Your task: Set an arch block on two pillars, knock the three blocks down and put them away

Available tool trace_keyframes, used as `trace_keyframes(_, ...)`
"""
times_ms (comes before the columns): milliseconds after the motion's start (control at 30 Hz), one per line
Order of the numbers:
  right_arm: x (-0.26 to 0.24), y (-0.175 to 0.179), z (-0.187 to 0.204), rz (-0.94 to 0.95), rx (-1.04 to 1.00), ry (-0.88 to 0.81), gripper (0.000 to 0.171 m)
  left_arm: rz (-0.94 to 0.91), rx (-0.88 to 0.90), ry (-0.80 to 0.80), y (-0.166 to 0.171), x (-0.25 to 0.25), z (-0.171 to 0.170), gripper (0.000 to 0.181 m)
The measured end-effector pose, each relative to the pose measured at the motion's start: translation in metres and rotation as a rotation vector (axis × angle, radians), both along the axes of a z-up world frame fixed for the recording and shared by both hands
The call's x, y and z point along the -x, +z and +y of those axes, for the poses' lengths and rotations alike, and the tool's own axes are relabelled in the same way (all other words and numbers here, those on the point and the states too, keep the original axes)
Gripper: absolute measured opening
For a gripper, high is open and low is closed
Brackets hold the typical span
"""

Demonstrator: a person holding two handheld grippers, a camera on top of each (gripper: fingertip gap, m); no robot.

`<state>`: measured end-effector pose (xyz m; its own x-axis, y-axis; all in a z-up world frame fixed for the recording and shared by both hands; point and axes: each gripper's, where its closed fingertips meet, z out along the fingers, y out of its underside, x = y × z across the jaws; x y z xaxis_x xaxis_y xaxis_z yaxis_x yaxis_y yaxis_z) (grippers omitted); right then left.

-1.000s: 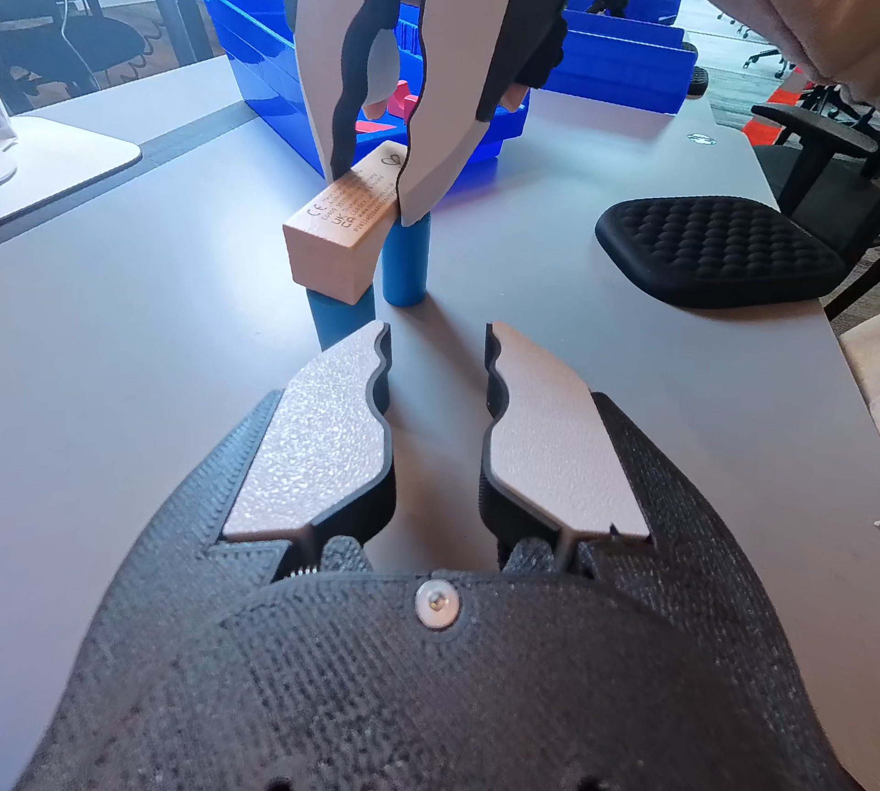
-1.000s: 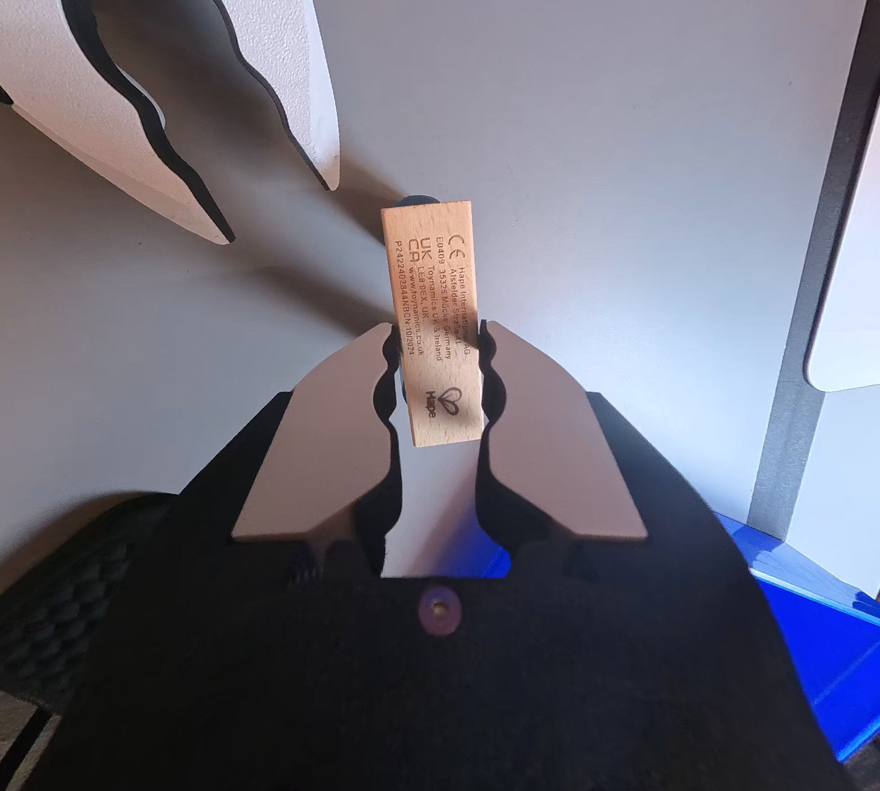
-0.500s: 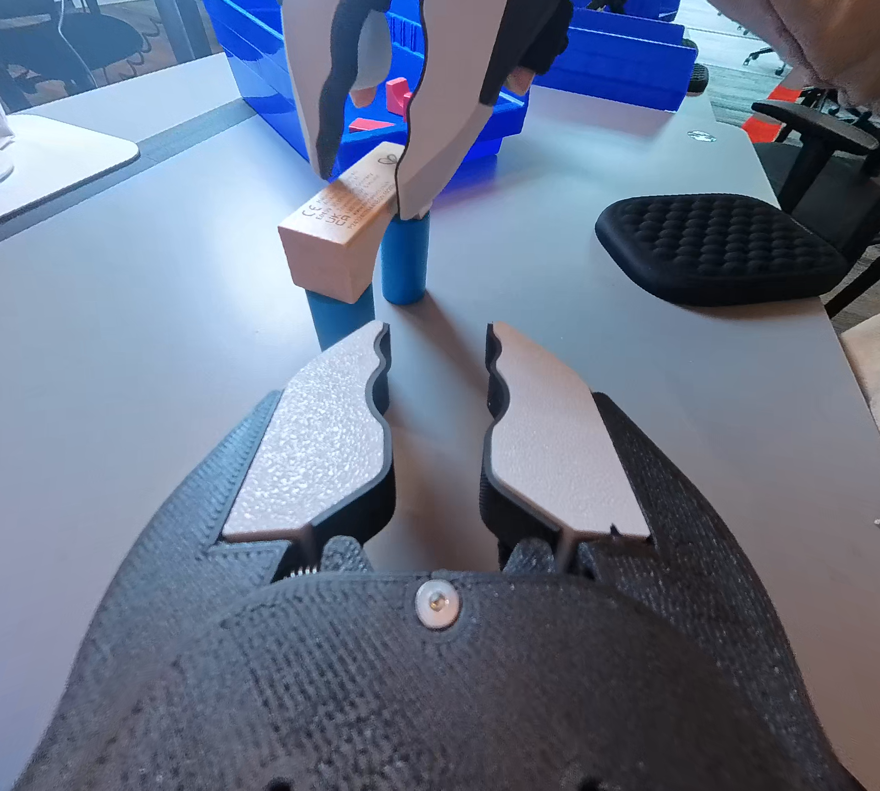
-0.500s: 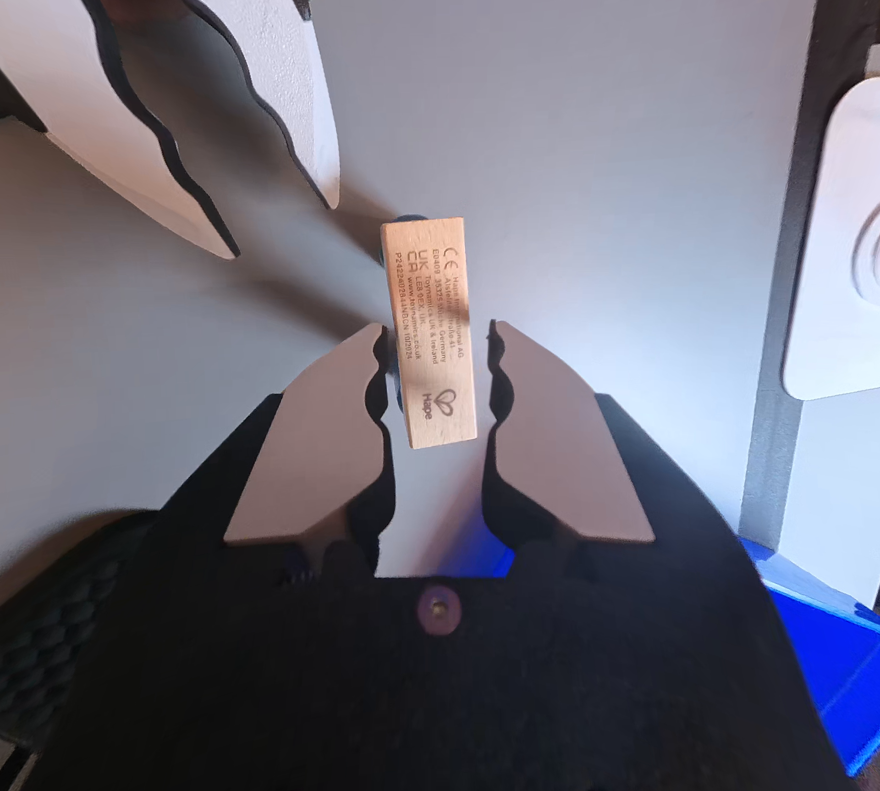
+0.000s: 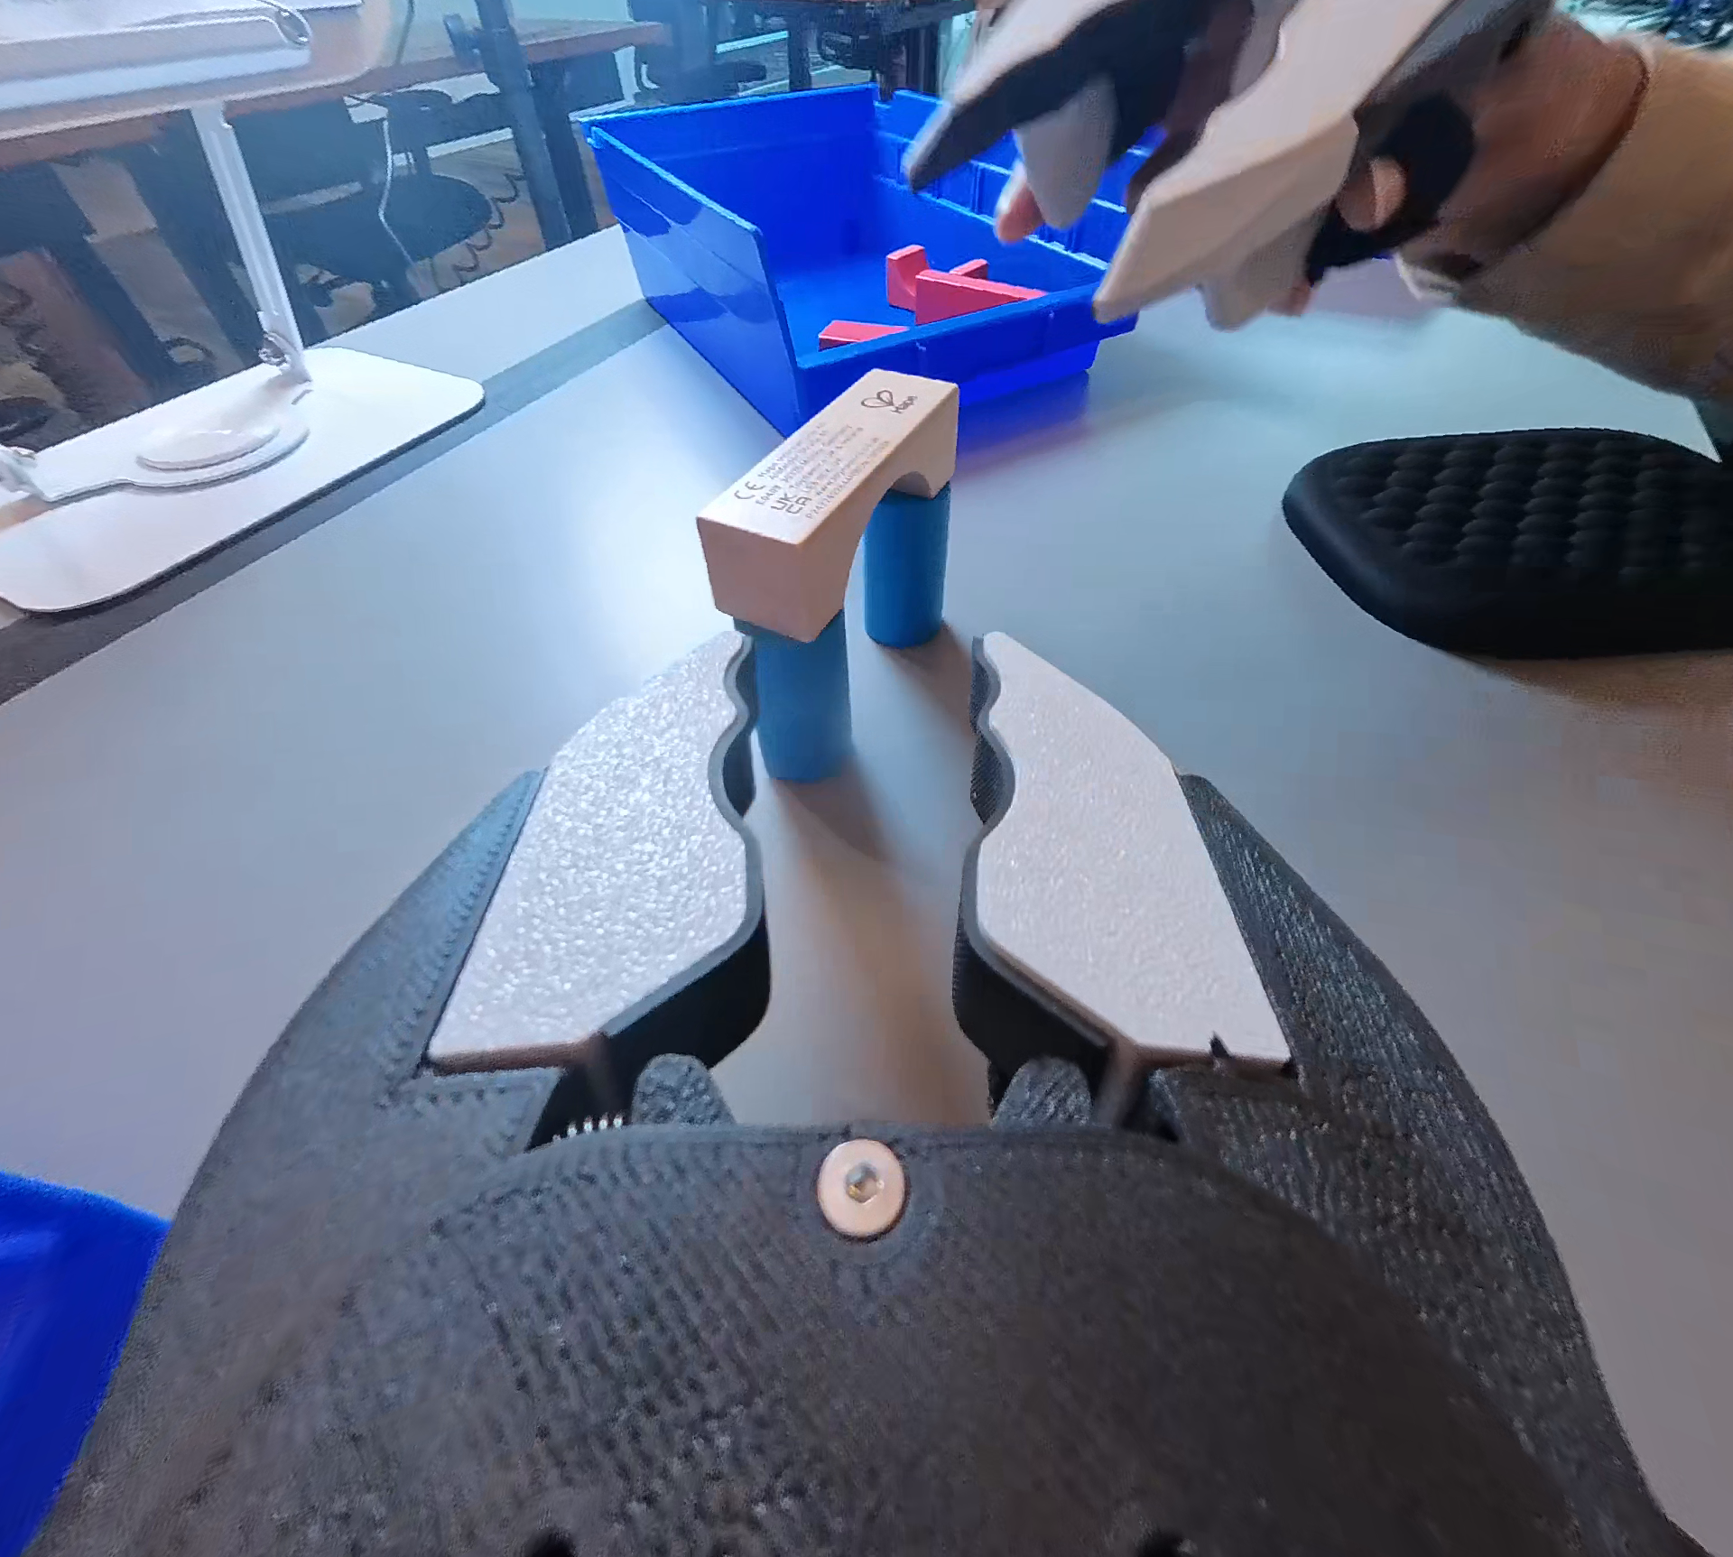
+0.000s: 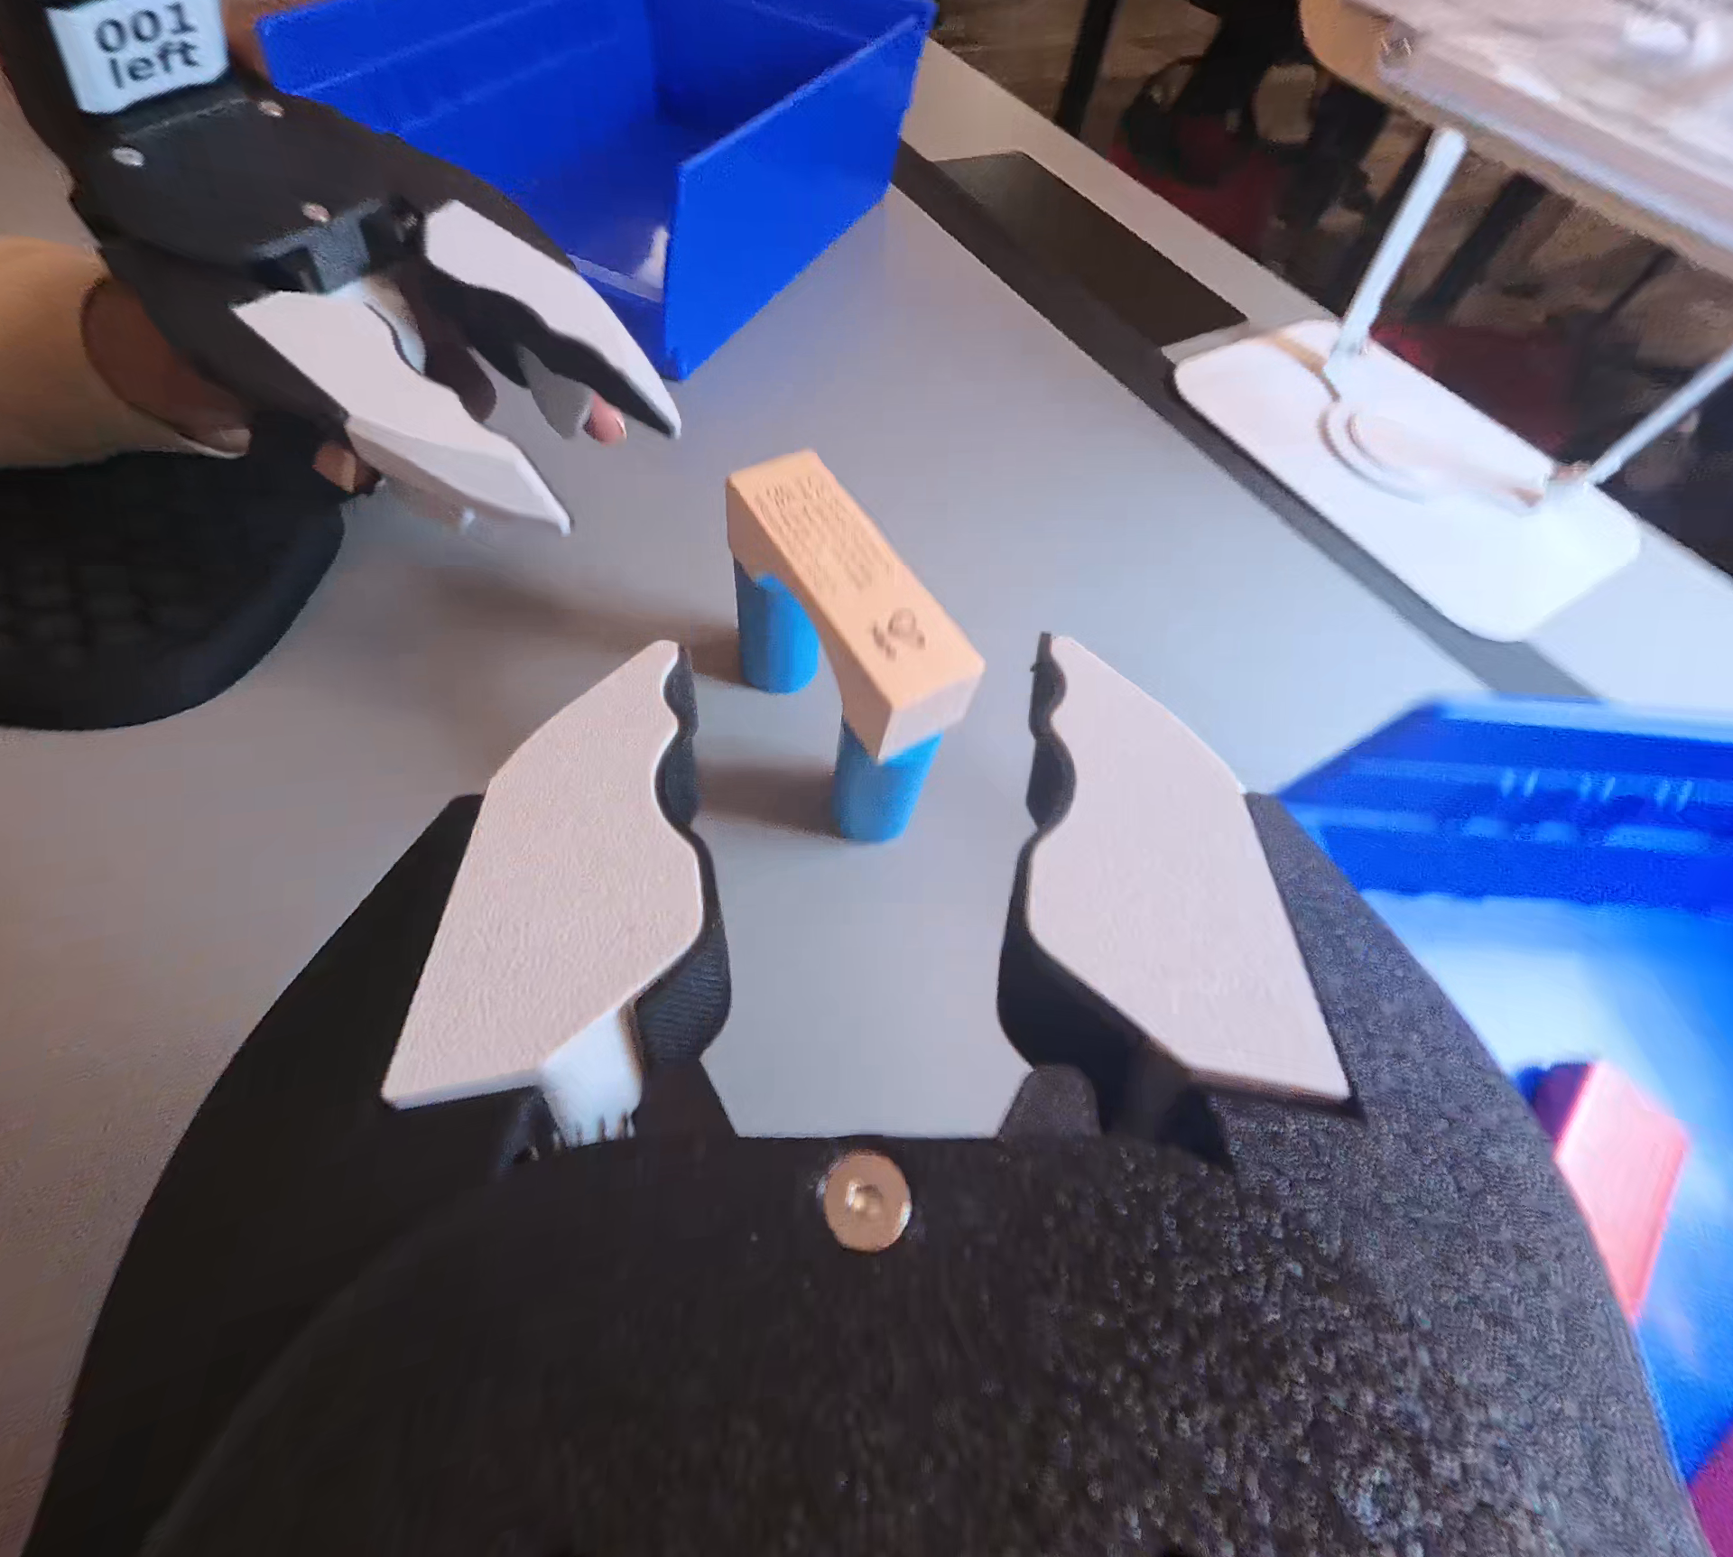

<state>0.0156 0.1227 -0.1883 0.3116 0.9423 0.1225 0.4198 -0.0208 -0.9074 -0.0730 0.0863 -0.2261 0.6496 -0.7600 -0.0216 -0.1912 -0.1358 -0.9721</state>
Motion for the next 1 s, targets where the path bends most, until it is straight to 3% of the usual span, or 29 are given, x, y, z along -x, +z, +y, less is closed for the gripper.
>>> trace_keyframes(33, -0.008, -0.009, -0.002, 0.027, 0.029, -0.032, 0.07, 0.001, 0.001, 0.01, 0.0, 0.001, 0.001, 0.044)
trace_keyframes(233, -0.034, -0.06, -0.017, 0.012, 0.048, -0.115, 0.073, 0.005, 0.007, 0.056, 0.002, 0.01, 0.0, 0.045)
trace_keyframes(733, -0.038, -0.067, -0.008, 0.017, 0.094, -0.152, 0.068, 0.0, 0.015, 0.105, 0.002, 0.026, 0.005, 0.047)
trace_keyframes(1000, -0.038, -0.079, 0.003, -0.074, 0.079, -0.237, 0.07, 0.012, 0.024, 0.1, -0.002, 0.025, 0.005, 0.046)
